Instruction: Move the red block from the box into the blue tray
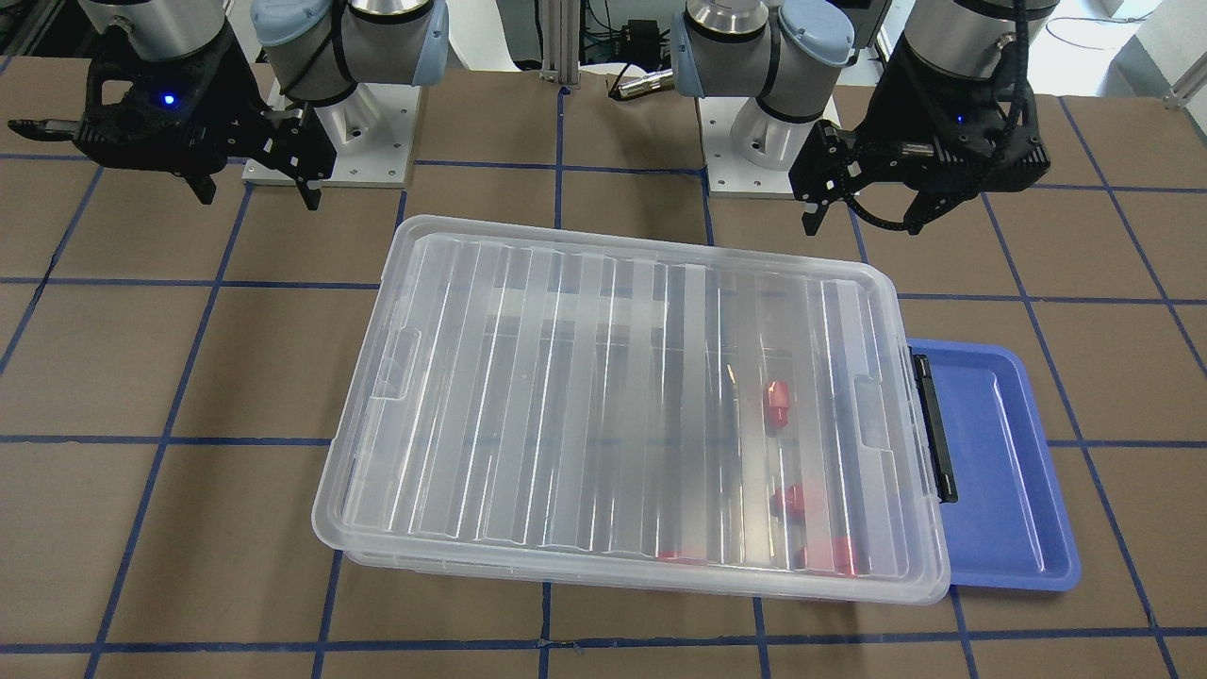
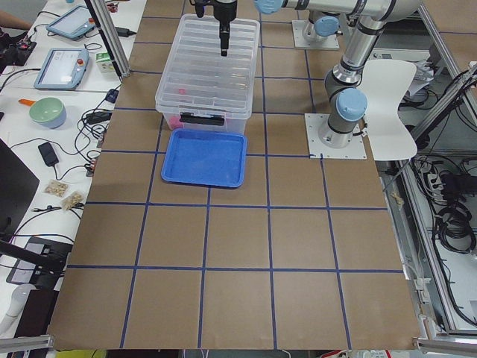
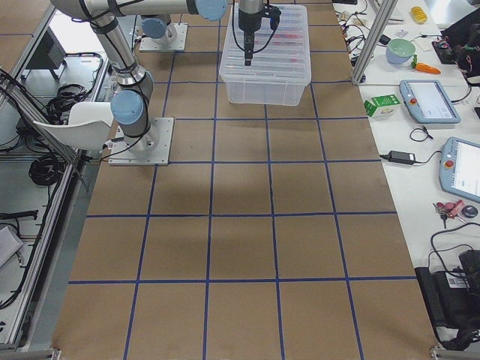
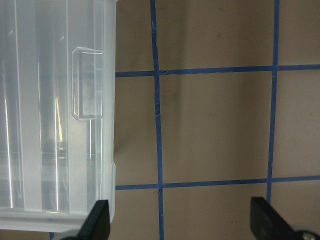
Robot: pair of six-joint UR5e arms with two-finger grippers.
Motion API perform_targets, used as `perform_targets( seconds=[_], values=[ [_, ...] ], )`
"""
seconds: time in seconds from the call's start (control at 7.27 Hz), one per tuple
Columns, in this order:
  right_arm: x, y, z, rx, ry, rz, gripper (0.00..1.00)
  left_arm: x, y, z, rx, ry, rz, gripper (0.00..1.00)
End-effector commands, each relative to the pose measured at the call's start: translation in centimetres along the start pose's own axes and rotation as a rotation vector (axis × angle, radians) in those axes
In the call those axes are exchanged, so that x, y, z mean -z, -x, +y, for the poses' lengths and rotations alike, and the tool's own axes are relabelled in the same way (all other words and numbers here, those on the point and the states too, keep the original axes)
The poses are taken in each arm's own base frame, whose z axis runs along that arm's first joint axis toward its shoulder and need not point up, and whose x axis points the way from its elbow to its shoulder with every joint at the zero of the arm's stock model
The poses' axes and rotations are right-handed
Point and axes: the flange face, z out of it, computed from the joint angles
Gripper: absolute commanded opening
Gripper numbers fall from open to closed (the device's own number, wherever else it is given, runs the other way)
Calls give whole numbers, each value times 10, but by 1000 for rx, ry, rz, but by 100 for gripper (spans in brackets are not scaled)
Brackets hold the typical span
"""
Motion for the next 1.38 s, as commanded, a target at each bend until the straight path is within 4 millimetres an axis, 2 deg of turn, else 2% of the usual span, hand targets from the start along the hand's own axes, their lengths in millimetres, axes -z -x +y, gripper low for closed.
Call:
perform_targets(
  seconds=[0.0,0.14,0.28,0.41,0.69,1.24],
  values=[
    [-20,0,-3,11,33,-2,100,0,0,0,0,1,1,100],
    [-36,1,-1,9,56,-8,100,0,0,0,0,1,1,100],
    [-41,2,-8,1,27,-17,100,0,0,0,0,1,1,100],
    [-55,4,-29,2,-5,-19,100,0,0,0,0,1,1,100],
    [-99,14,-55,8,70,-82,100,0,0,0,0,1,-2,100],
    [-128,19,-74,15,93,-127,100,0,0,0,0,1,0,100]
  ],
)
